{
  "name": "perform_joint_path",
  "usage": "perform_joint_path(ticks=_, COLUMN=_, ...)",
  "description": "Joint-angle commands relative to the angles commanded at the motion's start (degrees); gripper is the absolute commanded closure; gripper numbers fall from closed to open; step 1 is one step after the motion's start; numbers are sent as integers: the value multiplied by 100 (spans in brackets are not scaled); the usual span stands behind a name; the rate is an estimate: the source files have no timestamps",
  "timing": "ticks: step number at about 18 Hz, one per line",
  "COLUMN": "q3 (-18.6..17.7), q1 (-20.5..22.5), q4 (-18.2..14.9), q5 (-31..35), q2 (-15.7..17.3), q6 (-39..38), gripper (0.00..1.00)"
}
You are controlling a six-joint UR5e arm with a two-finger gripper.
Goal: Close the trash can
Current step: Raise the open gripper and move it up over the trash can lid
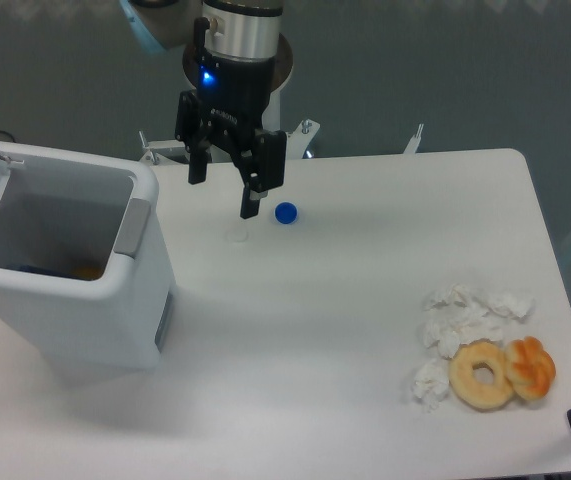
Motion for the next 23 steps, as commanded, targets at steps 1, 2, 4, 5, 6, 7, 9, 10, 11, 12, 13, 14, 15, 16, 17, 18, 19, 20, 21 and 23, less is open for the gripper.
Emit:
perform_joint_path(ticks=1, q3=0, q1=0, q4=9, q5=0, q2=9, q6=9, gripper=0)
perform_joint_path(ticks=2, q3=9, q1=0, q4=9, q5=0, q2=9, q6=0, gripper=0)
perform_joint_path(ticks=4, q3=0, q1=9, q4=9, q5=-35, q2=18, q6=0, gripper=0)
perform_joint_path(ticks=5, q3=0, q1=0, q4=9, q5=-35, q2=26, q6=-17, gripper=0)
perform_joint_path(ticks=6, q3=-9, q1=9, q4=9, q5=-53, q2=35, q6=-70, gripper=0)
perform_joint_path(ticks=7, q3=-9, q1=9, q4=26, q5=-96, q2=35, q6=-114, gripper=0)
perform_joint_path(ticks=9, q3=35, q1=0, q4=26, q5=-202, q2=96, q6=-236, gripper=0)
perform_joint_path(ticks=10, q3=26, q1=0, q4=35, q5=-193, q2=131, q6=-359, gripper=0)
perform_joint_path(ticks=11, q3=26, q1=-9, q4=35, q5=-193, q2=158, q6=-491, gripper=0)
perform_joint_path(ticks=12, q3=18, q1=-9, q4=35, q5=-193, q2=176, q6=-597, gripper=0)
perform_joint_path(ticks=13, q3=26, q1=-9, q4=35, q5=-193, q2=176, q6=-659, gripper=0)
perform_joint_path(ticks=14, q3=26, q1=-17, q4=35, q5=-193, q2=184, q6=-685, gripper=0)
perform_joint_path(ticks=15, q3=35, q1=-17, q4=35, q5=-193, q2=193, q6=-686, gripper=0)
perform_joint_path(ticks=16, q3=35, q1=-17, q4=35, q5=-193, q2=211, q6=-686, gripper=0)
perform_joint_path(ticks=17, q3=35, q1=-17, q4=35, q5=-193, q2=228, q6=-686, gripper=0)
perform_joint_path(ticks=18, q3=35, q1=-17, q4=35, q5=-193, q2=255, q6=-694, gripper=0)
perform_joint_path(ticks=19, q3=26, q1=-26, q4=26, q5=-193, q2=324, q6=-686, gripper=0)
perform_joint_path(ticks=20, q3=0, q1=-35, q4=26, q5=-202, q2=377, q6=-694, gripper=0)
perform_joint_path(ticks=21, q3=0, q1=-44, q4=26, q5=-202, q2=430, q6=-738, gripper=0)
perform_joint_path(ticks=23, q3=-26, q1=-70, q4=26, q5=-211, q2=571, q6=-1105, gripper=0)
